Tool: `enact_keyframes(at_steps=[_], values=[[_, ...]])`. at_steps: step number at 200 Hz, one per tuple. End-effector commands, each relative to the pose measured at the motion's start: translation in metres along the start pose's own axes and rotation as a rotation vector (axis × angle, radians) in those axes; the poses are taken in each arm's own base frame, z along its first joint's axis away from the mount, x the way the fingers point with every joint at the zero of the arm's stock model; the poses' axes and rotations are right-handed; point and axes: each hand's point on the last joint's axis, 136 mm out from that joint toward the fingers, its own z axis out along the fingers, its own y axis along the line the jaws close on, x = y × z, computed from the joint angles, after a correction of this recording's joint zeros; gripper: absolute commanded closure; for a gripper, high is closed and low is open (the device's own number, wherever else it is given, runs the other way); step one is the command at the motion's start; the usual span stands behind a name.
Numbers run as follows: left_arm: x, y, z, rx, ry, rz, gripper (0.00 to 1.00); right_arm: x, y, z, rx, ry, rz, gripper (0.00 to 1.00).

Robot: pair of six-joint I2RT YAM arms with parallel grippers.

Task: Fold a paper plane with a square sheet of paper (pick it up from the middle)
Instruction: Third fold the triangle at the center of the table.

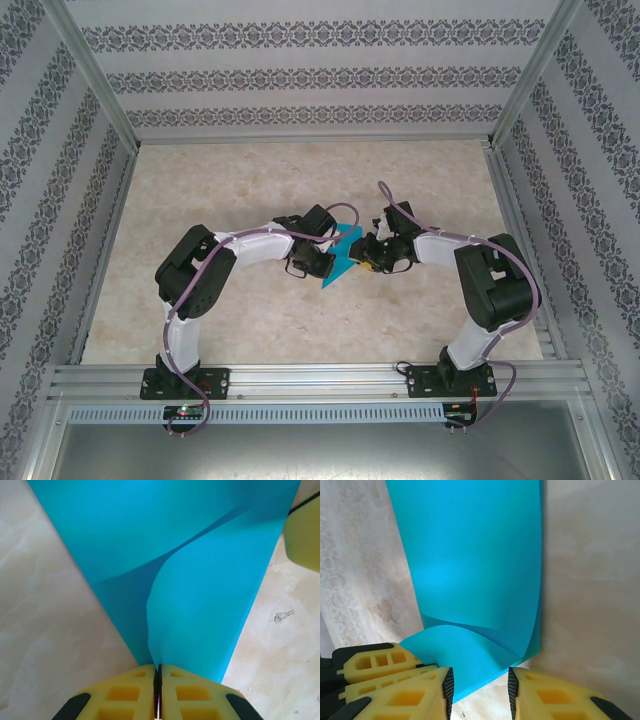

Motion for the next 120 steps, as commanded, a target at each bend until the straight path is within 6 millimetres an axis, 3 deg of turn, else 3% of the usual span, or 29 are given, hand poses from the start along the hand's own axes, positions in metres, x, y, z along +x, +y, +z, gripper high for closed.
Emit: enact_keyframes(at_steps=[1,66,120], values=[[0.019,0.021,0.022,-0.041,0.064,-0.015,0.88,-0.007,0.009,0.002,-0.018,-0.008,-0.011,0.64],[0.02,0.02,0.022,-0.034,0.069,-0.013,0.88,-0.008,0.02,0.008,-0.081,0.001,0.009,0.64],[0.017,0.021,0.019,-0.028,0.06,-0.022,0.85,-0.005,0.026,0.014,-0.094,0.009,0.007,0.76]])
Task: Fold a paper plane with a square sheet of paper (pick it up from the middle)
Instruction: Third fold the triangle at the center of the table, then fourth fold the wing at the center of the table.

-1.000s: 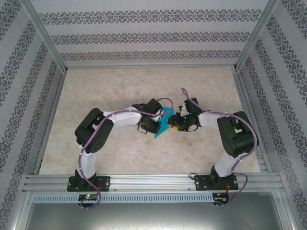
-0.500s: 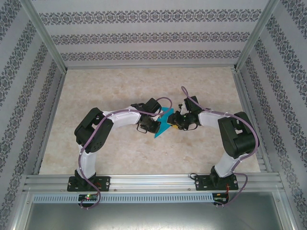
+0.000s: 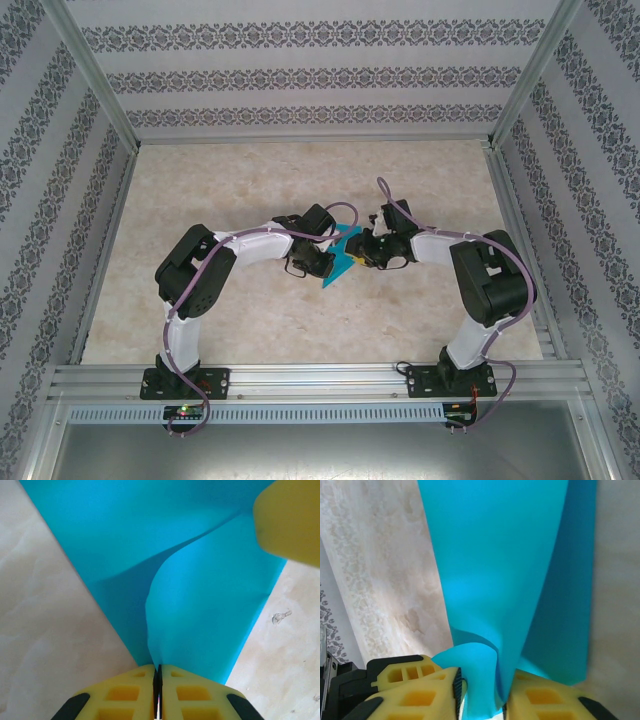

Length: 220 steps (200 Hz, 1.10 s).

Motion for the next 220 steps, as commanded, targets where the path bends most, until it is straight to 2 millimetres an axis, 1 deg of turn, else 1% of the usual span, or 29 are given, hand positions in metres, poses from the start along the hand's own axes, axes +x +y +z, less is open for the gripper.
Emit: enact_keyframes(at_steps=[1,43,56,70,87,135,154,167,182,194,207,220], values=[[0.018,0.021,0.018,-0.042,0.059,-0.017,0.85,0.001,0.007,0.006,-0.013,0.011,-0.016,0.76],[0.015,0.023,0.016,-0.045,0.054,-0.021,0.81,0.001,0.007,0.008,0.023,0.003,-0.035,0.88],[0.015,0.023,0.015,-0.049,0.055,-0.02,0.8,-0.001,0.002,0.009,0.052,-0.001,-0.039,0.94],[0.013,0.024,0.011,-0.058,0.055,-0.015,0.77,-0.002,-0.002,0.009,0.082,0.0,-0.046,0.97],[0.009,0.022,0.004,-0.059,0.044,-0.01,0.76,-0.001,-0.006,0.009,0.117,0.004,-0.056,0.99],[-0.01,0.008,-0.026,-0.046,-0.003,0.006,0.7,0.0,-0.012,0.01,0.159,0.014,-0.077,1.0],[-0.016,0.01,-0.036,-0.073,-0.017,0.018,0.66,0.001,-0.012,0.01,0.16,0.019,-0.079,1.0],[-0.017,0.015,-0.042,-0.114,-0.017,0.027,0.62,0.001,-0.012,0.01,0.16,0.023,-0.08,1.0],[-0.022,0.016,-0.048,-0.122,-0.033,0.03,0.61,0.002,-0.011,0.01,0.154,0.027,-0.084,1.0],[-0.025,0.011,-0.05,-0.097,-0.047,0.024,0.61,0.004,-0.011,0.01,0.153,0.032,-0.084,1.0],[-0.03,-0.001,-0.051,-0.035,-0.064,0.014,0.62,0.003,-0.009,0.01,0.144,0.031,-0.088,1.0],[-0.033,-0.011,-0.048,0.028,-0.066,0.002,0.65,0.003,-0.007,0.01,0.136,0.034,-0.089,1.0]])
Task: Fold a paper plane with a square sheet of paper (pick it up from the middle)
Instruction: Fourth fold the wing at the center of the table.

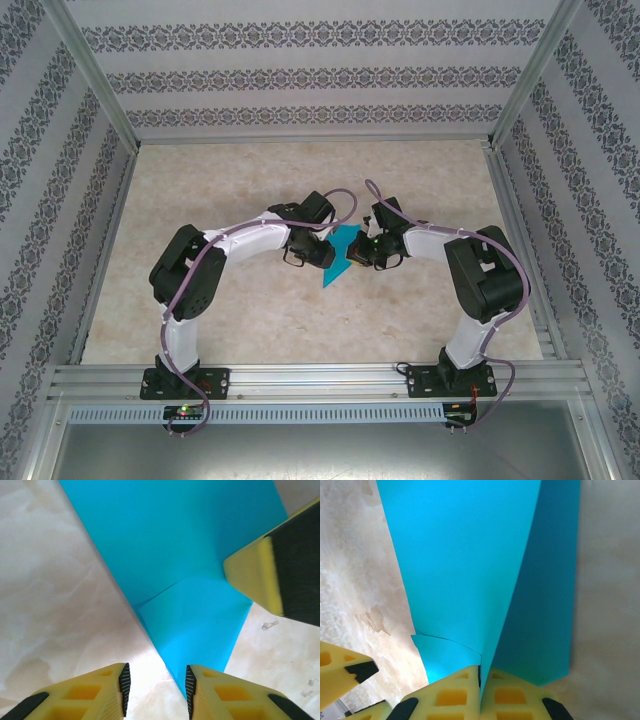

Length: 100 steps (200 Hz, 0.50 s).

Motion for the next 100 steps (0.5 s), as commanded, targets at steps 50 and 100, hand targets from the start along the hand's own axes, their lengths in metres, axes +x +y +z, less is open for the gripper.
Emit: enact_keyframes(at_steps=[50,100], values=[[-0.012,-0.018,0.006,0.14,-0.005,-0.035,0.81,0.002,0.009,0.001,-0.021,0.021,-0.034,1.0],[-0.014,-0.004,0.022,0.133,-0.011,-0.07,0.86,0.004,0.013,-0.001,-0.042,0.024,-0.037,1.0]])
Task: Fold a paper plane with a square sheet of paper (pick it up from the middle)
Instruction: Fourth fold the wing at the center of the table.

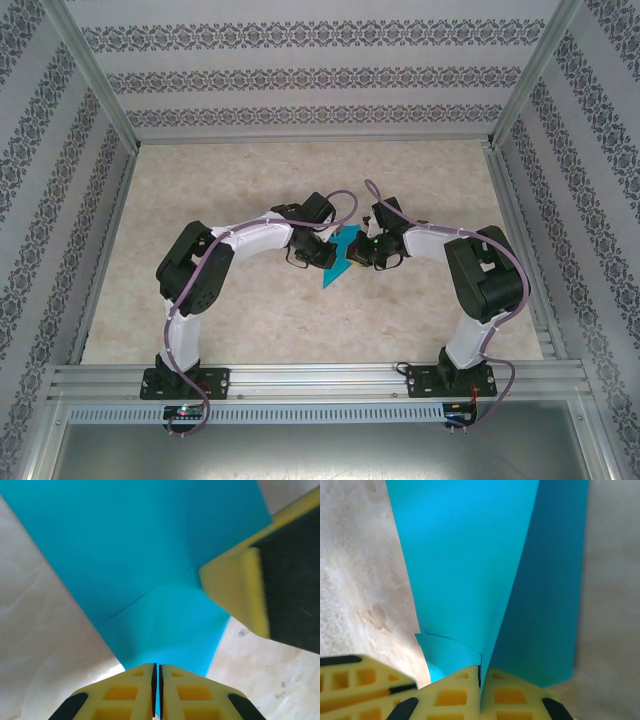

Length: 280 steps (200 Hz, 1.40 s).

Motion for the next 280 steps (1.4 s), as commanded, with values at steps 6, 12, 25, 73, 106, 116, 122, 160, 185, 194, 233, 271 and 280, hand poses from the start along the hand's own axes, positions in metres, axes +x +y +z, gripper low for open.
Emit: enact_keyframes(at_steps=[6,12,25,73,106,116,122,160,185,194,233,271,280], values=[[-0.015,0.006,0.003,0.022,-0.043,-0.025,0.86,0.003,0.012,-0.001,-0.037,0.016,-0.028,1.0],[-0.015,0.007,0.005,0.024,-0.043,-0.026,0.86,0.003,0.012,-0.001,-0.038,0.016,-0.028,1.0],[-0.015,0.01,0.008,0.021,-0.042,-0.03,0.86,0.002,0.014,-0.002,-0.045,0.015,-0.029,0.99],[-0.007,0.018,0.02,0.012,-0.017,-0.043,0.88,0.003,0.018,-0.005,-0.063,0.012,-0.027,0.99],[0.0,0.023,0.025,0.004,-0.004,-0.047,0.89,0.002,0.023,-0.005,-0.1,0.012,-0.011,0.99],[0.002,0.024,0.027,0.002,0.001,-0.048,0.89,0.001,0.025,-0.004,-0.112,0.011,-0.006,0.99],[0.004,0.025,0.028,0.001,0.004,-0.048,0.89,0.0,0.027,-0.005,-0.122,0.01,-0.006,0.98],[0.012,0.029,0.034,-0.005,0.017,-0.049,0.89,-0.002,0.034,-0.002,-0.161,0.012,0.009,0.98],[0.015,0.032,0.035,-0.011,0.02,-0.049,0.9,-0.003,0.035,0.0,-0.166,0.013,0.018,0.98],[0.017,0.033,0.036,-0.015,0.021,-0.047,0.9,-0.004,0.035,0.001,-0.164,0.012,0.021,0.98],[0.022,0.04,0.038,-0.02,0.027,-0.059,0.91,-0.002,0.033,0.002,-0.14,0.015,0.017,0.85],[0.027,0.043,0.04,-0.018,0.035,-0.065,0.9,0.007,0.027,-0.007,-0.102,0.007,0.003,0.75],[0.027,0.044,0.04,-0.019,0.035,-0.066,0.9,0.01,0.024,-0.008,-0.093,0.007,0.001,0.75]])
